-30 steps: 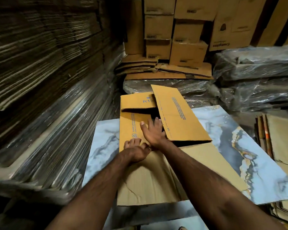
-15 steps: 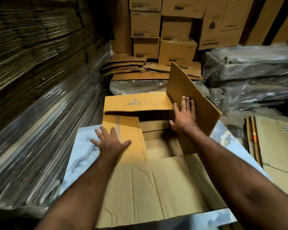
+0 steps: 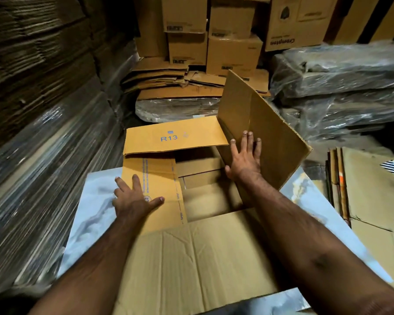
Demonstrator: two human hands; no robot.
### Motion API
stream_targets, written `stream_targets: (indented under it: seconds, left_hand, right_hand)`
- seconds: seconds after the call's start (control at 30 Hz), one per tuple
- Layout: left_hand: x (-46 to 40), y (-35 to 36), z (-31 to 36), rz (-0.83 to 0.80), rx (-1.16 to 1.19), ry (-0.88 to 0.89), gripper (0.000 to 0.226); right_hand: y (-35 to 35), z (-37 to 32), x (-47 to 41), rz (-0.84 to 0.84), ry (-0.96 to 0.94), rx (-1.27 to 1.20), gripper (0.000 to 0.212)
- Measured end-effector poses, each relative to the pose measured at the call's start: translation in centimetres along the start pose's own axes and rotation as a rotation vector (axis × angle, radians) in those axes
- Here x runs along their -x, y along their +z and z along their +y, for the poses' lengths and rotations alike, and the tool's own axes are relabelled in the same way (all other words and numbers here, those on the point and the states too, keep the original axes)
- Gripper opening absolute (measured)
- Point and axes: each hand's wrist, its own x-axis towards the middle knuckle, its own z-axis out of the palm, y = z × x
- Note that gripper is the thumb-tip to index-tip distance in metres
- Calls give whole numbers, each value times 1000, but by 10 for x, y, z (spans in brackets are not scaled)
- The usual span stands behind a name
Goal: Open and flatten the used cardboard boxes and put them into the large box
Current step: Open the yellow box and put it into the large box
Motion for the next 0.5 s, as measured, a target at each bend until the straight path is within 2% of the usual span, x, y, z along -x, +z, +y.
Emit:
stream_targets:
  seconds: [0.13, 0.27, 0.37, 0.5]
  left_hand:
    - [9, 4, 0, 63, 21, 42, 119]
    - [28, 7, 12, 50, 18, 52, 114]
    - [35, 7, 26, 19, 139, 63, 96]
    - [13, -3, 36, 44, 314, -55, 70]
  right_hand:
    - [4, -9, 3, 38, -4, 35, 88]
    - [13, -43, 13, 72, -10, -128, 68]
    - [24, -67, 21, 37, -133, -148, 48]
    - [34, -79, 19, -72, -206, -217, 41]
